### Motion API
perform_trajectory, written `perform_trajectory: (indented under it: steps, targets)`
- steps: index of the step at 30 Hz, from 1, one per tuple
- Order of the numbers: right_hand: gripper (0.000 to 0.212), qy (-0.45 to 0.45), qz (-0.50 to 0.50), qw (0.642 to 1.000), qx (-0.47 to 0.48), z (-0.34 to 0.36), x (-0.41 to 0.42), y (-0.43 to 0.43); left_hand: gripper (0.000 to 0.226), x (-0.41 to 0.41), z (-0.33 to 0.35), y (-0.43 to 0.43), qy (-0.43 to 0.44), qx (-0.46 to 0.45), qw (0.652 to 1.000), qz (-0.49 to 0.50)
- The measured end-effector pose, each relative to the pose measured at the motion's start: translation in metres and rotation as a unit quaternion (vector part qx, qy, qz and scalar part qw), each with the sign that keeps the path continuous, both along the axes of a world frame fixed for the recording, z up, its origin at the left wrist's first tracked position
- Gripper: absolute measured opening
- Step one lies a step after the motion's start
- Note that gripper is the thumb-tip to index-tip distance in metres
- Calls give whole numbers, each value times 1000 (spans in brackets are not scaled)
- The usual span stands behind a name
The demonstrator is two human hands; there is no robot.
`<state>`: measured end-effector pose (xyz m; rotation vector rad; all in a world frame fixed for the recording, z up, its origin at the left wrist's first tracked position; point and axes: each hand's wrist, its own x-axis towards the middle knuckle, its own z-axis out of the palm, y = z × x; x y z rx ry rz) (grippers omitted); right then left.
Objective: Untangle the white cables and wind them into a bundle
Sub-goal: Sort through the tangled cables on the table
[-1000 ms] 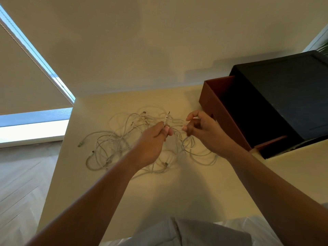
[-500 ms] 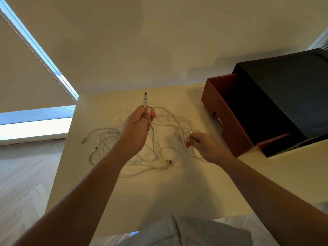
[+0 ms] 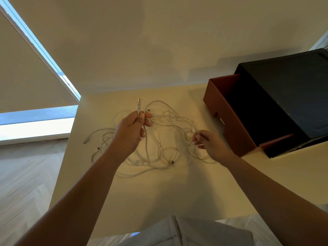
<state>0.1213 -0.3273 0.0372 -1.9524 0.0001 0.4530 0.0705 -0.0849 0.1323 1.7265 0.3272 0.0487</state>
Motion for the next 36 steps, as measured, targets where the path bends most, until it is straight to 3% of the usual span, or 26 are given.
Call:
perform_trajectory:
  steps: [4,11,14,17,22,27,31,36]
  targets:
    - [17,-10,-18,999,50,18,9,-5,22,-7,-16,6,82,39,996,-3]
    - [17,-29,-14,999,28,13,7,-2,34,-2,-9,2,12,41,999,31]
    - [15,-53,-8,998,-13,10,7,-1,32,0,-7,-6,-7,64,998,-26]
    - [23,-57,7,998,20,13,4,6,32,3,-8,-19,-21,84,993,-81]
    - [29,-137,134,981,-39,28,-4,19,37,10,-8,-40,-36,182,965,-186]
    - [28,-171,133,976,26,50,-4,19,33,15,-20,-37,-32,235,941,-240]
    - [27,-140,105,980,99,57,-2,12,29,14,-26,-32,-51,233,948,-209]
    - [19,-92,119,984,90,57,-7,16,35,16,-22,-33,-97,206,962,-152]
